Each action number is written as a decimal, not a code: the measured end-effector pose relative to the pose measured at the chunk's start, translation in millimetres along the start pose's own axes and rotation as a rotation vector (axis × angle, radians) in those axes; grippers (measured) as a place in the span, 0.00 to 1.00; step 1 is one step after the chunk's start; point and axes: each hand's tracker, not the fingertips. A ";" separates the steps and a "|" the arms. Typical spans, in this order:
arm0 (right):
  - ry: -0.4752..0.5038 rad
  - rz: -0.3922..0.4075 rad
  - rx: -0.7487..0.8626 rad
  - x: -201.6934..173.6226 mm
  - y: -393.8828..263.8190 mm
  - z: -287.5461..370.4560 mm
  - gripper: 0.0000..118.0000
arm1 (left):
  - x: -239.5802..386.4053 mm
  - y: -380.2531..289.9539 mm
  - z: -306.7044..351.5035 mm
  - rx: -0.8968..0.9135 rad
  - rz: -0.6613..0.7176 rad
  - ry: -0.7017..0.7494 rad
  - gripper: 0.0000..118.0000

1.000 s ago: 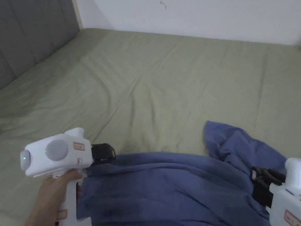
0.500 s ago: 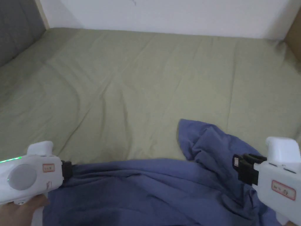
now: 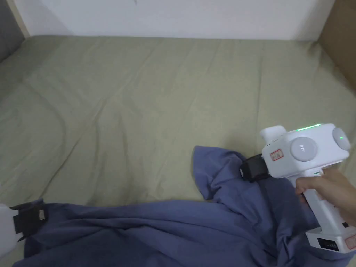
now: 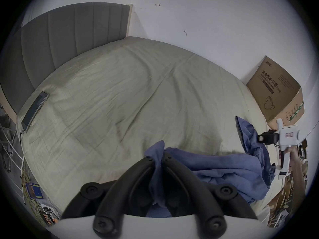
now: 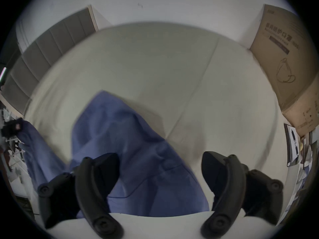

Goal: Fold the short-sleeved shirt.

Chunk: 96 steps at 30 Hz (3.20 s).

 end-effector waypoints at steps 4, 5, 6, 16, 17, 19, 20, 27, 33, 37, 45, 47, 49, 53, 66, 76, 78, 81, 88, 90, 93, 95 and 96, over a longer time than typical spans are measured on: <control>-0.003 0.005 0.014 -10.5 -9.9 -5.3 0.62 | 1.4 0.9 -3.9 -0.006 0.009 0.004 0.03; 0.005 0.013 0.018 -9.2 -10.0 -5.8 0.51 | 2.2 0.0 -5.1 -0.007 0.006 0.009 0.03; 0.007 0.013 0.024 -11.5 -10.2 -3.8 0.29 | 4.0 -0.6 -4.9 -0.012 0.003 0.017 0.03; 0.026 -0.073 0.092 -1.3 1.9 41.2 0.03 | 12.9 11.2 19.5 0.029 -0.042 0.055 0.03; 0.032 -0.082 0.117 0.8 3.5 58.8 0.03 | 14.1 15.3 27.4 0.047 -0.044 0.053 0.03; 0.032 -0.099 0.187 8.6 8.7 93.1 0.03 | 14.9 25.1 44.0 0.090 -0.039 0.041 0.03; 0.037 -0.107 0.217 13.4 11.4 112.0 0.03 | 17.1 30.7 54.3 0.119 -0.042 0.035 0.03; 0.026 -0.145 0.418 39.1 13.9 244.3 0.03 | 45.0 78.8 132.3 0.294 -0.079 -0.006 0.03; 0.005 -0.183 0.552 53.2 13.8 341.7 0.03 | 86.6 129.3 202.5 0.447 -0.152 -0.048 0.03; -0.007 -0.209 0.623 64.2 28.4 397.5 0.03 | 104.6 171.1 235.6 0.503 -0.170 -0.067 0.03; 0.009 -0.301 0.754 83.1 86.9 484.4 0.03 | 148.1 262.9 272.3 0.596 -0.255 -0.048 0.03; -0.001 -0.325 0.788 88.0 105.3 504.0 0.03 | 160.2 289.3 278.9 0.629 -0.251 -0.056 0.03; -0.001 -0.350 0.815 92.8 121.6 519.8 0.03 | 172.5 313.2 285.7 0.655 -0.259 -0.052 0.03; -0.059 -0.369 0.837 100.9 152.5 544.2 0.03 | 197.0 354.9 291.6 0.695 -0.266 -0.063 0.03; -0.093 -0.412 0.911 123.6 201.5 573.7 0.03 | 242.7 439.2 262.5 0.777 -0.277 -0.068 0.03; -0.077 -0.431 0.822 146.2 204.7 483.5 0.03 | 237.7 419.8 183.7 0.741 -0.285 -0.060 0.03; -0.082 -0.411 0.768 149.8 203.3 446.5 0.03 | 233.1 407.1 153.5 0.699 -0.294 -0.042 0.03; -0.054 -0.440 0.688 155.0 191.3 378.0 0.03 | 220.5 382.9 94.8 0.611 -0.287 -0.030 0.03; 0.006 -0.501 0.415 159.1 123.1 193.1 0.03 | 167.6 287.4 -54.0 0.333 -0.188 -0.017 0.03; 0.021 -0.523 0.344 152.0 93.9 152.3 0.03 | 156.0 251.5 -82.2 0.253 -0.198 -0.003 0.03; 0.090 -0.596 0.271 140.0 44.3 106.7 0.03 | 136.6 204.7 -111.9 0.161 -0.190 0.012 0.03; 0.108 -0.596 0.258 130.6 12.3 94.7 0.03 | 123.7 176.6 -117.0 0.131 -0.194 0.010 0.03; 0.108 -0.594 0.263 125.5 -2.7 94.9 0.03 | 118.0 166.3 -114.8 0.127 -0.191 0.014 0.03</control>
